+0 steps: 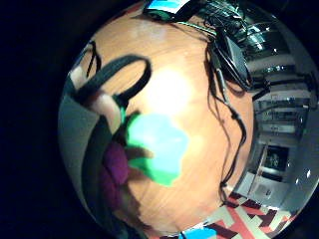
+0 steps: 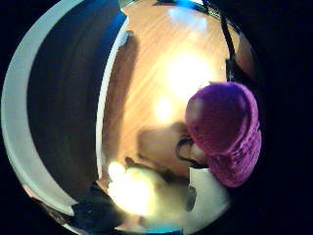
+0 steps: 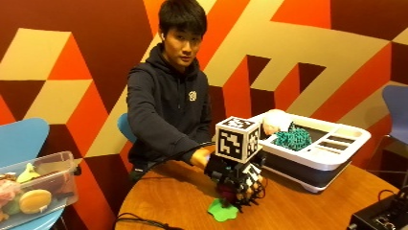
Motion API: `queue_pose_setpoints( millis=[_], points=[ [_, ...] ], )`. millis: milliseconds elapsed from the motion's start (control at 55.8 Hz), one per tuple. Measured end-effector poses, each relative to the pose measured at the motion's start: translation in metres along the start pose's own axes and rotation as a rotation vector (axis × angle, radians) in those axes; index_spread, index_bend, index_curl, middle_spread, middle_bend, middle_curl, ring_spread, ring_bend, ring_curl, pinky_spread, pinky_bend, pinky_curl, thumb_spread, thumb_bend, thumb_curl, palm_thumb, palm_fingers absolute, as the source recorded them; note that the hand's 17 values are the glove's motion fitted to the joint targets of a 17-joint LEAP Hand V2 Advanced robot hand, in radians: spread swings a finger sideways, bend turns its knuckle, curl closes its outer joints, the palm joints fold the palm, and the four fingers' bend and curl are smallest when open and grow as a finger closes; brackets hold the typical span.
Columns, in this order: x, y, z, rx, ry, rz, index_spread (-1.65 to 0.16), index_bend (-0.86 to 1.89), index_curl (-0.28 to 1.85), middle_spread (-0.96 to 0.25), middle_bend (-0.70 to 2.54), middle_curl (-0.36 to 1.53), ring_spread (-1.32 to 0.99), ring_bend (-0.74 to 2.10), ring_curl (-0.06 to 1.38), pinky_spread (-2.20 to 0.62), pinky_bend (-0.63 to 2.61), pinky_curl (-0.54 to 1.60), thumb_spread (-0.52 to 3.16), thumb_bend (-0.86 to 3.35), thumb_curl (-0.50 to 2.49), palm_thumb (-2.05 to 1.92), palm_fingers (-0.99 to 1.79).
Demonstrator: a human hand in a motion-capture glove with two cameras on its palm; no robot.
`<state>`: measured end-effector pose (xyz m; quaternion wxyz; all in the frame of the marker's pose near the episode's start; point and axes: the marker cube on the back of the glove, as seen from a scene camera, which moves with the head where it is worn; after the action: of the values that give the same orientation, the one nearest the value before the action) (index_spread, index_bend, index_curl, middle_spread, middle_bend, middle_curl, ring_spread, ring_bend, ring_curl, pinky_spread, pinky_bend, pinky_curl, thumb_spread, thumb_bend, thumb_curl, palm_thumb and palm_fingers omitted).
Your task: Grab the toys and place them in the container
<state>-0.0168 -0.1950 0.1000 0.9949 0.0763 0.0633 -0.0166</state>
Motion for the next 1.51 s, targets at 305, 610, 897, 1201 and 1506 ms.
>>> queue_pose_setpoints(
  millis=[305, 610, 897, 1201, 1506],
  points=[
    [-0.001, 0.041, -0.063, 0.165, 0.000, 0.038, -0.22, 0.63, 0.83, -0.17, 1.03, 0.77, -0.36, 1.15, 0.52, -0.35, 0.79, 0.45, 0.61, 0.05, 0.92, 0.80, 1.20],
    [-0.064, 0.059, -0.198, 0.352, -0.013, -0.042, -0.25, 0.74, 1.01, -0.19, 1.21, 0.87, -0.35, 1.33, 0.61, -0.35, 0.97, 0.54, 0.47, 0.05, 1.07, 0.75, 1.12],
    [-0.140, 0.041, -0.238, 0.393, -0.082, -0.092, -0.26, 0.77, 1.11, -0.19, 1.26, 0.90, -0.33, 1.37, 0.64, -0.35, 1.01, 0.57, 0.41, 0.05, 1.20, 0.71, 1.08],
    [-0.166, 0.035, -0.203, 0.023, -0.168, -0.133, -0.24, 0.33, 1.06, -0.16, 1.00, 0.79, -0.31, 1.38, 0.60, -0.31, 0.96, 0.55, 0.66, -0.05, 1.13, 0.50, 0.69],
    [-0.102, 0.071, -0.202, -0.006, -0.134, -0.097, -0.23, 0.20, 0.81, -0.04, 0.53, 0.56, -0.10, 0.84, 0.37, -0.01, 0.92, 0.44, 1.18, 0.00, 0.70, 0.07, 0.01]
  ],
)
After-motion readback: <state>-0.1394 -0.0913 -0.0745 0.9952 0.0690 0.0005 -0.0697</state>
